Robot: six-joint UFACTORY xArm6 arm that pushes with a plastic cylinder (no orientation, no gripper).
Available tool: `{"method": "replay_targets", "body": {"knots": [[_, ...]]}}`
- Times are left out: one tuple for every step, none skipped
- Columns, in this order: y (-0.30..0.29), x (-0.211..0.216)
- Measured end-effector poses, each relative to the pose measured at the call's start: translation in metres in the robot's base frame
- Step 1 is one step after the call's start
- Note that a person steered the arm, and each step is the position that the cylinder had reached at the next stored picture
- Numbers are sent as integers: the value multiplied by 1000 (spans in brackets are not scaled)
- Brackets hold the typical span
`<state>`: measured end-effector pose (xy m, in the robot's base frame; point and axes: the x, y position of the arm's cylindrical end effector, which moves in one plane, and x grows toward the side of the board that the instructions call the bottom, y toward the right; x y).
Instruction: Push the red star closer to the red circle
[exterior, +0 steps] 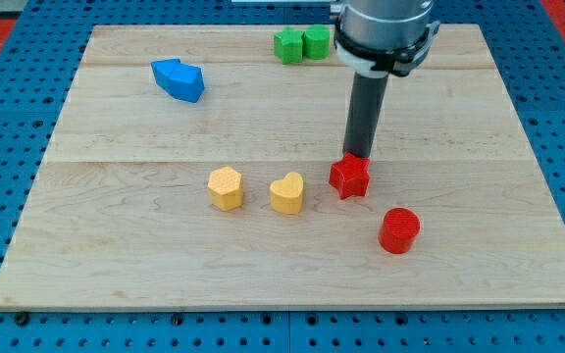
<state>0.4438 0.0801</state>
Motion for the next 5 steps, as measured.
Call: {"method": "replay_targets", "body": {"knots": [[5, 15], [-38, -13], [-12, 39], [31, 89], [33, 82]]}}
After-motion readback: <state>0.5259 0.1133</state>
